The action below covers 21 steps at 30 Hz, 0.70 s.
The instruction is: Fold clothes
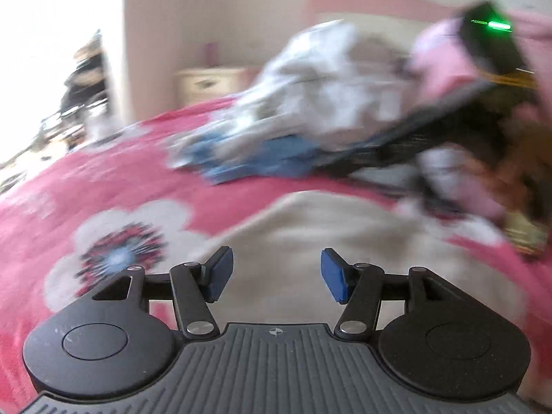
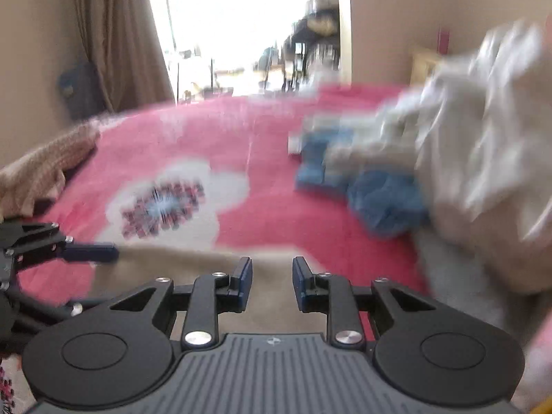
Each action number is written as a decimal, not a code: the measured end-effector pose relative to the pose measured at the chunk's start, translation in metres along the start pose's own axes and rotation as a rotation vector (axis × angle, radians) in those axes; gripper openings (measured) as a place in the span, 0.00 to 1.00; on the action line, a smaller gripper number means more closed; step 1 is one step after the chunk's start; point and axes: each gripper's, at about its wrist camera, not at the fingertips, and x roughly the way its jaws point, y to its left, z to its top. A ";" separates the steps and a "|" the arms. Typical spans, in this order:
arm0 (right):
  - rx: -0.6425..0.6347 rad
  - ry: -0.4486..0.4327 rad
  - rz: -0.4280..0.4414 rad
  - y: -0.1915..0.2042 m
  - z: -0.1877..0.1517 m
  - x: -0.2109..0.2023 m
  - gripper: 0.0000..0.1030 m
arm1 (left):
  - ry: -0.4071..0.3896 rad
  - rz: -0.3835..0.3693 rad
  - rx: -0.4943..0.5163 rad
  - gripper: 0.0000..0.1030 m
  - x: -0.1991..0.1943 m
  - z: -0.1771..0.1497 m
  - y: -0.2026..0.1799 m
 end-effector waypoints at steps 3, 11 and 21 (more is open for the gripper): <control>0.091 0.090 0.042 -0.018 -0.012 0.022 0.29 | 0.022 0.023 0.019 0.54 0.021 -0.017 0.005; 0.178 -0.049 0.130 -0.024 0.041 0.014 0.29 | -0.036 0.000 0.046 0.55 0.010 0.009 0.005; 0.059 0.024 0.015 -0.004 0.036 0.062 0.29 | 0.065 -0.005 -0.027 0.57 0.051 0.000 0.024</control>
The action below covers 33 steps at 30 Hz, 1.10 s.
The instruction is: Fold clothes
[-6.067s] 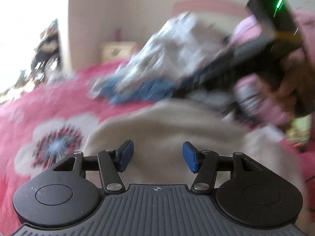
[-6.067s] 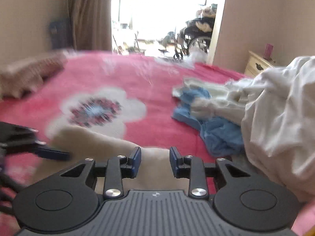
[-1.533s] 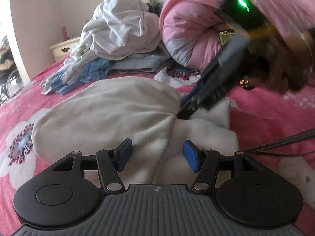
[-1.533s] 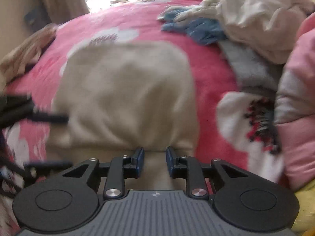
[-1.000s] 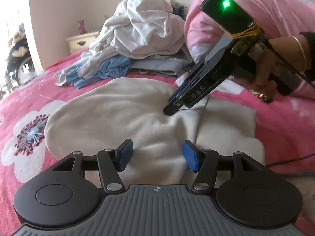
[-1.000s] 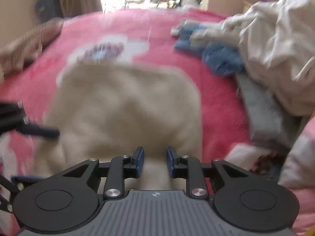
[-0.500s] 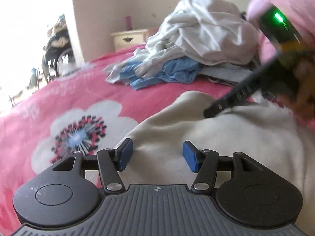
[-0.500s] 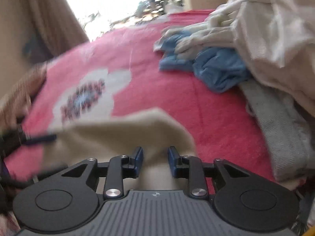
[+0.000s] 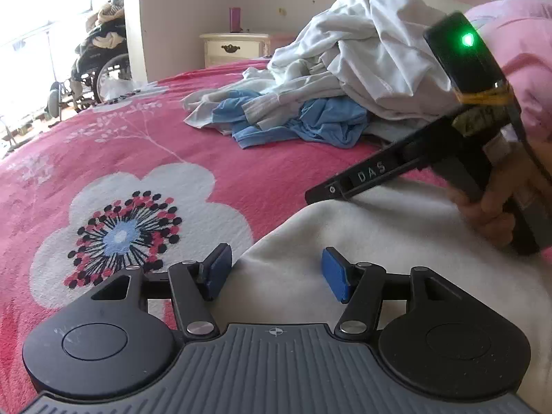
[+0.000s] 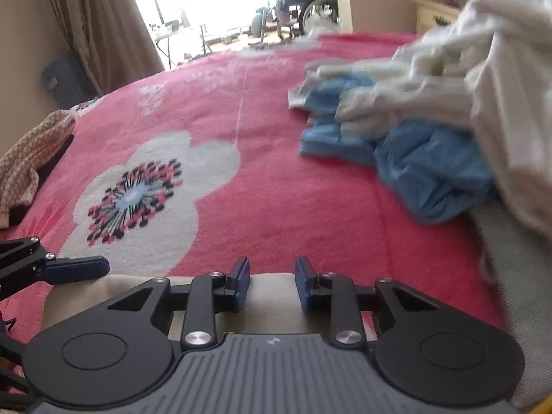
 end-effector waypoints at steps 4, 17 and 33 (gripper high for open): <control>0.032 -0.077 0.044 0.006 -0.006 -0.064 0.29 | -0.043 0.008 -0.071 0.55 -0.025 0.007 0.006; 0.063 0.045 0.044 0.019 -0.065 -0.115 0.31 | 0.025 -0.052 0.023 0.53 -0.052 -0.009 -0.050; -0.030 0.150 0.058 0.055 -0.124 -0.172 0.32 | 0.054 -0.093 0.140 0.52 -0.121 -0.038 -0.117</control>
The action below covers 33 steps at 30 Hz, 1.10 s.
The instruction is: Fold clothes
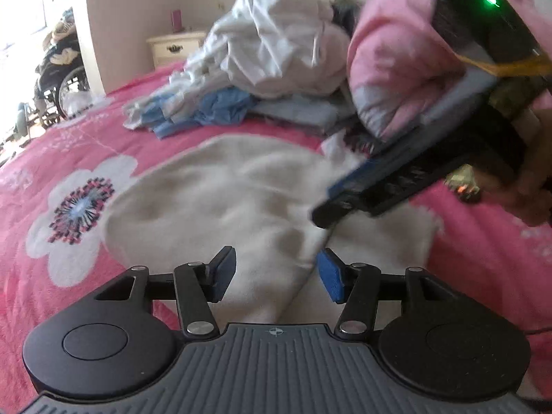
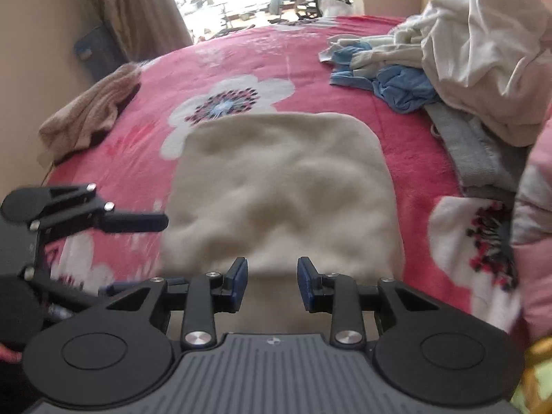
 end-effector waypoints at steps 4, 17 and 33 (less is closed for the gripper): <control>-0.003 0.053 -0.017 0.001 -0.025 0.027 0.38 | 0.062 -0.059 0.023 0.55 0.007 -0.017 -0.023; 0.029 0.132 -0.008 0.007 -0.044 0.025 0.39 | 0.090 -0.019 0.006 0.54 0.007 -0.028 -0.037; -0.131 0.076 -0.320 0.012 -0.029 -0.006 0.43 | 0.185 0.078 -0.306 0.57 -0.005 -0.019 0.004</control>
